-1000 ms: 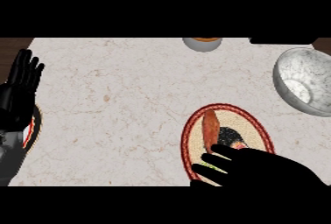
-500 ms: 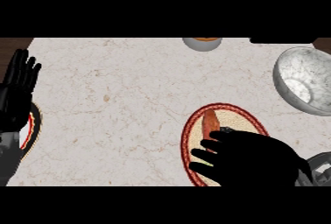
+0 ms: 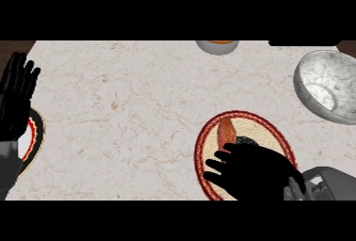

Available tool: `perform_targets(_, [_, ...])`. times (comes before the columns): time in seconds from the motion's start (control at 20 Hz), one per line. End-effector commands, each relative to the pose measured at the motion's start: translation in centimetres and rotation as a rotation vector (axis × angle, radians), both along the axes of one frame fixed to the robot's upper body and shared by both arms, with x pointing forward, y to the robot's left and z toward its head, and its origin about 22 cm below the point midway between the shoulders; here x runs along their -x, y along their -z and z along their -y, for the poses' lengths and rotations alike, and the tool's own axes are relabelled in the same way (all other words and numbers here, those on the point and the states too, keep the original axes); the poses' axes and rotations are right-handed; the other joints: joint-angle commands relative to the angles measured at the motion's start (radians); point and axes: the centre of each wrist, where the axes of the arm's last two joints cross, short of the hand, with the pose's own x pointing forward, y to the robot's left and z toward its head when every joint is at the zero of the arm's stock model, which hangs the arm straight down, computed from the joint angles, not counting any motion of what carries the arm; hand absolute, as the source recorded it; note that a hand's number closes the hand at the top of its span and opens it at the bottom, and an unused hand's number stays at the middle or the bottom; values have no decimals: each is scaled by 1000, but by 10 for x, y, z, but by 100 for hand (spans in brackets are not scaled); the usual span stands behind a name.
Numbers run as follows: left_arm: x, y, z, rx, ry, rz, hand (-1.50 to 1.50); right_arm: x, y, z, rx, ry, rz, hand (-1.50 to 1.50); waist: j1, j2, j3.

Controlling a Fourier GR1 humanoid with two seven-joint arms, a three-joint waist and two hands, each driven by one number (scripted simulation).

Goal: Pick the cupcake from the placemat and place it in the bowl

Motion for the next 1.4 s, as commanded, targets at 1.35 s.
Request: perform_targets(1.35, [1,-1,4,-15,5,10,0,-38,114,19,79,-34,-15,-150,1,0,0])
